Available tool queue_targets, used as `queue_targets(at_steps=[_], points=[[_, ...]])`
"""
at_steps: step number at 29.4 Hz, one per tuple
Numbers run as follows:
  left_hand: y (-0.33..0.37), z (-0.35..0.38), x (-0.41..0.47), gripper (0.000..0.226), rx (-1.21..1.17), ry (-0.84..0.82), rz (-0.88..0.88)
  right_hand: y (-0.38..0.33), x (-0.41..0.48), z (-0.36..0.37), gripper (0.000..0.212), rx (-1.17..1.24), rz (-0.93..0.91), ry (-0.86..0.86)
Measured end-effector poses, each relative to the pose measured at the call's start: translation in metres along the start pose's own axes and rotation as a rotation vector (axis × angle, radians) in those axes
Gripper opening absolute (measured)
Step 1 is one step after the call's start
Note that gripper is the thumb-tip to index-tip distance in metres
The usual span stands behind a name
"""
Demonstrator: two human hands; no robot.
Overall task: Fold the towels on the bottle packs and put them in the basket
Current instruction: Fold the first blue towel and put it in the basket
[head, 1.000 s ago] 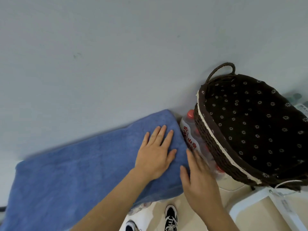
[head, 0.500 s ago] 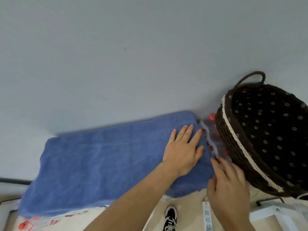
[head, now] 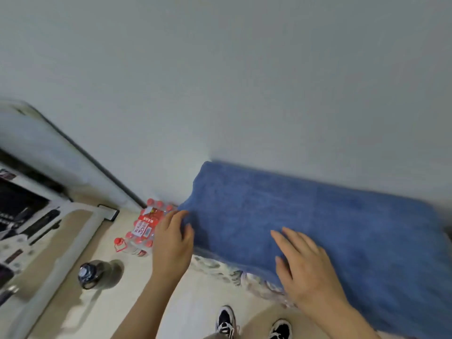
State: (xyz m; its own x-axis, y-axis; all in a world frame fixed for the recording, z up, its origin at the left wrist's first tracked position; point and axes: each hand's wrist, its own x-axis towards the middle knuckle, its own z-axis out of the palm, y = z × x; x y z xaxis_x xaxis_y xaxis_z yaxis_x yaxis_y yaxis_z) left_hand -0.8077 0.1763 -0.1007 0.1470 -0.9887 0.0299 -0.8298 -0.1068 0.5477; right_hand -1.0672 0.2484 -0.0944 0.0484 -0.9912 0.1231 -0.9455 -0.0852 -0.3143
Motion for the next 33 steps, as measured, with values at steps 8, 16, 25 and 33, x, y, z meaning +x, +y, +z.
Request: queue_targets(at_steps=[8, 16, 25, 33], points=[[-0.040, -0.027, 0.006, 0.029, -0.484, -0.165, -0.355, -0.078, 0.031, 0.044, 0.095, -0.177, -0.143, -0.293], [-0.057, -0.046, 0.012, 0.014, -0.867, -0.250, -0.394, -0.099, 0.029, 0.072, 0.106, -0.164, -0.176, -0.250], [-0.066, -0.034, 0.036, 0.020, -0.464, -0.210, -0.284, -0.098, 0.021, 0.057, 0.083, -0.017, -0.226, -0.222], [-0.008, 0.013, 0.127, 0.040, -0.256, -0.427, 0.125, -0.075, 0.008, 0.034, 0.046, 0.088, 0.081, -0.043]])
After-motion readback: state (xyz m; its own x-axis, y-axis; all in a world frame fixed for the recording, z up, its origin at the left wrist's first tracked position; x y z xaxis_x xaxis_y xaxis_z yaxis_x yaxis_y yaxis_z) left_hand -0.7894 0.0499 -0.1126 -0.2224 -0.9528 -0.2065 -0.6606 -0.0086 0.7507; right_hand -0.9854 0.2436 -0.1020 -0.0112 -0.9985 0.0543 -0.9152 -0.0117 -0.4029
